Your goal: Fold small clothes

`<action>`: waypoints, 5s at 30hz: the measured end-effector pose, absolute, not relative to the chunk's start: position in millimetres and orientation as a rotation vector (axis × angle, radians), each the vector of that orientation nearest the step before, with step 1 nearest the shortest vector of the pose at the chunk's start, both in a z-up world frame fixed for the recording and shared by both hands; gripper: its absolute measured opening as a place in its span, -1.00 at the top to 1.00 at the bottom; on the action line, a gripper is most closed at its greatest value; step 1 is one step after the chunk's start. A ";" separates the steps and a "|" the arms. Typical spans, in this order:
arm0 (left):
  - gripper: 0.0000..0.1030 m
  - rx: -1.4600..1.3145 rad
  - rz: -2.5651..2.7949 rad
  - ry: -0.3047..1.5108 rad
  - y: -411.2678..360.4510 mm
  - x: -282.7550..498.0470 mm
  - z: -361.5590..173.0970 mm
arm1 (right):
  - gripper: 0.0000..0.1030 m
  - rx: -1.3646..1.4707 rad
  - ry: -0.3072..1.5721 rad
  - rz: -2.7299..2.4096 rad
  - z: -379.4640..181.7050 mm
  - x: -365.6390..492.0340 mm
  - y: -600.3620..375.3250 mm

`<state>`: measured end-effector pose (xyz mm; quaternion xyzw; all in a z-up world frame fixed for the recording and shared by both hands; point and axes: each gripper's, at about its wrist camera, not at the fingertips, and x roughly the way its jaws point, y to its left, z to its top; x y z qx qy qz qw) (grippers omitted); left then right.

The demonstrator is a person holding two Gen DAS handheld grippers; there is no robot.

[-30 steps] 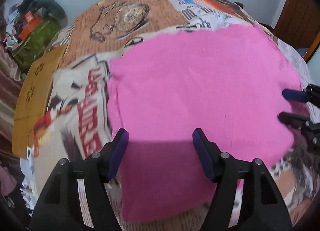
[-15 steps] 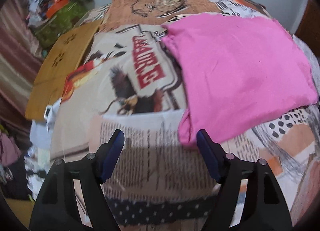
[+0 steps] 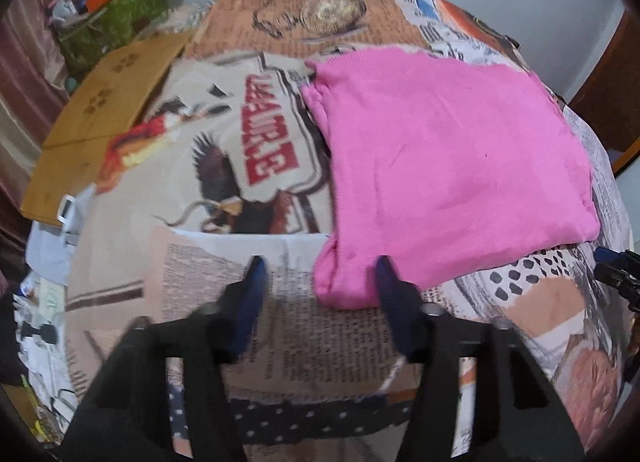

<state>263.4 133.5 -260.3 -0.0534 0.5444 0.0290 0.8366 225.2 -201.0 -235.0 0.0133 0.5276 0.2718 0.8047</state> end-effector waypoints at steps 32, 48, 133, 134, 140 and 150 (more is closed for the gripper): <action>-0.14 -0.002 0.116 1.055 133.7 240.6 -222.2 | 0.90 0.049 1.018 0.449 -222.3 251.5 -226.4; -0.29 -0.116 -0.003 1.096 106.8 365.0 -243.3 | 0.90 0.007 0.968 0.331 -215.0 286.4 -267.2; -0.36 0.020 0.020 1.031 73.2 267.9 -197.0 | 0.60 -0.044 1.004 0.493 -195.3 217.2 -237.1; -0.36 0.018 0.019 1.029 72.9 274.3 -196.7 | 0.52 -0.040 0.989 0.491 -192.9 221.1 -237.2; -0.44 0.022 0.006 1.021 63.5 332.1 -201.9 | 0.51 -0.025 0.949 0.496 -189.8 267.0 -223.4; -0.47 0.024 0.003 1.130 53.1 421.4 -268.2 | 0.50 -0.044 0.947 0.528 -213.1 341.5 -182.5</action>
